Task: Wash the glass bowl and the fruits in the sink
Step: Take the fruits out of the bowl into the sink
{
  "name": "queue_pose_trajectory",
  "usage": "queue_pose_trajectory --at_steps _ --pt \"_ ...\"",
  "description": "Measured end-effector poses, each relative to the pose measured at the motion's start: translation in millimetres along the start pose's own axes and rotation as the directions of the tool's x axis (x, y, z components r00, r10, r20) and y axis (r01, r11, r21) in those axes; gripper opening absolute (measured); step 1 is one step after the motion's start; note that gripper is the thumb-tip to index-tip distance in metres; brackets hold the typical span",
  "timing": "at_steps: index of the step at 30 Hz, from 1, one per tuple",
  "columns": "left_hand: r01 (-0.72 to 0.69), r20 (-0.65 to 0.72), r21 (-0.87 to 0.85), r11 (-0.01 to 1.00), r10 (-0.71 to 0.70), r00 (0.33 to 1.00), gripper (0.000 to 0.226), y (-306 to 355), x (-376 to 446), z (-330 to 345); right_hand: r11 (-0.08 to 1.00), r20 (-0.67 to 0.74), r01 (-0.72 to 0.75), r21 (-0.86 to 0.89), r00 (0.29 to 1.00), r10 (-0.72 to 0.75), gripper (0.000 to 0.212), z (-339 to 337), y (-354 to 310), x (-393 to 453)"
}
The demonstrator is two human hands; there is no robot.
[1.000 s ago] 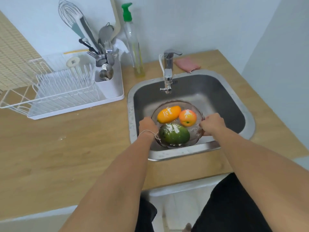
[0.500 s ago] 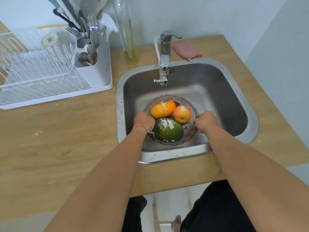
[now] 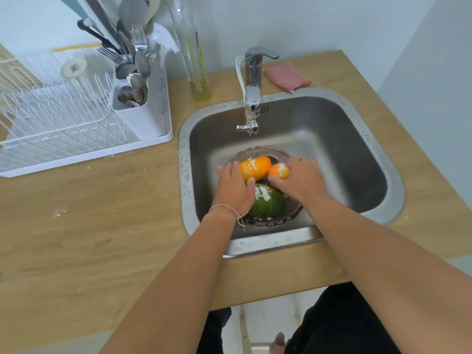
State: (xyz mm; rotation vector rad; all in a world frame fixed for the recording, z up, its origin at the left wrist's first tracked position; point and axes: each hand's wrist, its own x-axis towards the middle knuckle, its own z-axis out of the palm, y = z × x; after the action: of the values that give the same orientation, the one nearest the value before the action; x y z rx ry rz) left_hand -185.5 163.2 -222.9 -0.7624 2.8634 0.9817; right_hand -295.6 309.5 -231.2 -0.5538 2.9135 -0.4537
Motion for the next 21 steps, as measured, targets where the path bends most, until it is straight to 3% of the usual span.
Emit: queue_pose_trajectory --at_steps 2,4,8,10,13,17,21 --pt "-0.041 -0.006 0.004 0.999 0.041 0.999 0.056 0 2 2 0.991 -0.014 0.045 -0.128 0.999 -0.047 0.067 4 -5 3" --pt "-0.048 0.011 -0.002 0.999 0.048 0.999 0.05 -2 3 3 0.993 -0.004 0.039 -0.115 0.999 -0.039 0.06 8 -10 6" --pt "-0.033 0.025 -0.033 0.999 0.034 0.999 0.051 -3 4 1 0.983 -0.071 0.002 0.181 0.997 0.011 0.045 3 -11 8" --pt "-0.011 0.037 -0.049 0.999 0.013 0.999 0.049 -4 6 1 0.942 -0.189 -0.012 0.336 0.979 0.08 0.05 -6 -1 12" --pt "0.004 0.043 -0.05 0.999 -0.001 0.999 0.044 -5 10 1 0.919 -0.254 -0.133 0.37 0.938 0.238 0.062 -17 23 26" --pt "0.018 0.061 -0.034 0.999 -0.016 0.998 0.05 -2 8 1 0.916 -0.158 -0.297 0.271 0.925 0.346 0.065 -8 42 37" --pt "0.036 0.069 -0.033 0.999 -0.034 0.997 0.053 -1 6 -1 0.88 -0.075 -0.376 0.29 0.908 0.413 0.06 4 43 41"
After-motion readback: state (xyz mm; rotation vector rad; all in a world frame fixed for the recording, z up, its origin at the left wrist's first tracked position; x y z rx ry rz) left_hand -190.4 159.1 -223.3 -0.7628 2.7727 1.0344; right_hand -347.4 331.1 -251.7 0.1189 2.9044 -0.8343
